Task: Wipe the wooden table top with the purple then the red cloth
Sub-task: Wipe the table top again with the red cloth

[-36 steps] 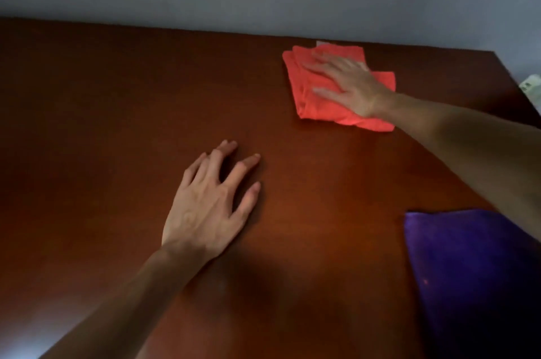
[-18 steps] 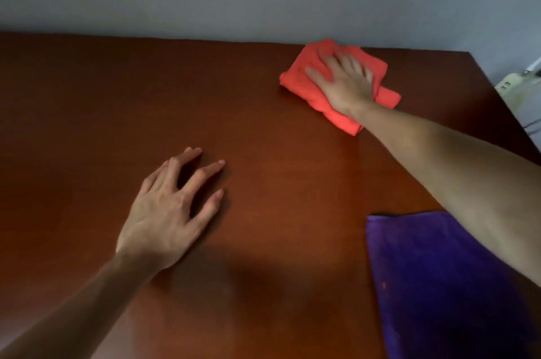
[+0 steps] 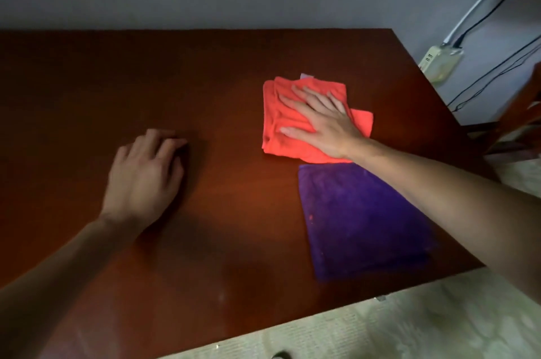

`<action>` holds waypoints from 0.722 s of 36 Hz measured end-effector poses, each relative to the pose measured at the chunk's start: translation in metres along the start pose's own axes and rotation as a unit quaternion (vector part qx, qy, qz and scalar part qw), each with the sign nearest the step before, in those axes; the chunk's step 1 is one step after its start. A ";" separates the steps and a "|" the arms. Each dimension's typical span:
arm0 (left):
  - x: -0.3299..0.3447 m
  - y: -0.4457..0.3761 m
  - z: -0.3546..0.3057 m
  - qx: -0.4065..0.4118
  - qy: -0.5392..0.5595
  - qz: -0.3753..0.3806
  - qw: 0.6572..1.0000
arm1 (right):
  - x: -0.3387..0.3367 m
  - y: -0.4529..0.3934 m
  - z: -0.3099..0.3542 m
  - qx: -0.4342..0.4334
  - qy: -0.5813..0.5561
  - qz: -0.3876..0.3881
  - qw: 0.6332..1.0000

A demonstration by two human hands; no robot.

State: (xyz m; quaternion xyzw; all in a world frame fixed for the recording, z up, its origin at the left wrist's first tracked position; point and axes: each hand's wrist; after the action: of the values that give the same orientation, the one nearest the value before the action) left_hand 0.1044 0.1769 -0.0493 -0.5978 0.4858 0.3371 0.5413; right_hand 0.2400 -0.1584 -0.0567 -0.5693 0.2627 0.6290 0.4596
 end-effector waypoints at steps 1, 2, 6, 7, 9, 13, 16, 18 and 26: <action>0.004 -0.004 -0.012 0.011 0.013 -0.008 1.000 | 0.001 0.000 -0.001 -0.002 -0.002 -0.006 1.000; 0.009 -0.009 -0.026 0.022 0.027 -0.013 0.999 | 0.002 -0.001 -0.003 -0.006 -0.003 -0.011 1.000; 0.035 -0.040 -0.084 0.018 0.089 -0.040 0.995 | 0.002 -0.013 -0.019 -0.057 -0.006 -0.018 0.998; 0.041 -0.049 -0.098 0.000 0.106 -0.048 0.993 | 0.002 -0.018 -0.025 -0.069 -0.007 -0.016 0.997; 0.053 -0.066 -0.121 -0.046 0.139 -0.056 0.988 | 0.002 -0.033 -0.038 -0.083 -0.007 -0.008 0.997; 0.073 -0.080 -0.143 -0.087 0.164 -0.046 0.982 | -0.001 -0.067 -0.067 -0.083 0.003 0.005 0.996; 0.080 -0.081 -0.144 -0.063 0.112 -0.027 0.991 | -0.004 -0.101 -0.091 -0.073 0.009 0.018 0.997; 0.080 -0.081 -0.144 -0.046 0.087 -0.004 0.995 | -0.005 -0.124 -0.107 -0.069 0.015 0.027 0.997; 0.078 -0.081 -0.142 -0.040 0.065 0.023 0.997 | -0.006 -0.185 -0.148 -0.064 0.022 0.026 0.997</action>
State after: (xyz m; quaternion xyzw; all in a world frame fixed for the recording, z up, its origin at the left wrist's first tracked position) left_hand 0.1873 0.0172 -0.0690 -0.6285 0.5193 0.3292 0.4763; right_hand 0.4724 -0.2048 -0.0470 -0.6040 0.2467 0.6435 0.4003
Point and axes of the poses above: each hand's wrist, its own y-axis away from the middle knuckle, its own x-axis out of the palm, z = x × y, and after that the axes turned 10 degrees about -z, right-handed
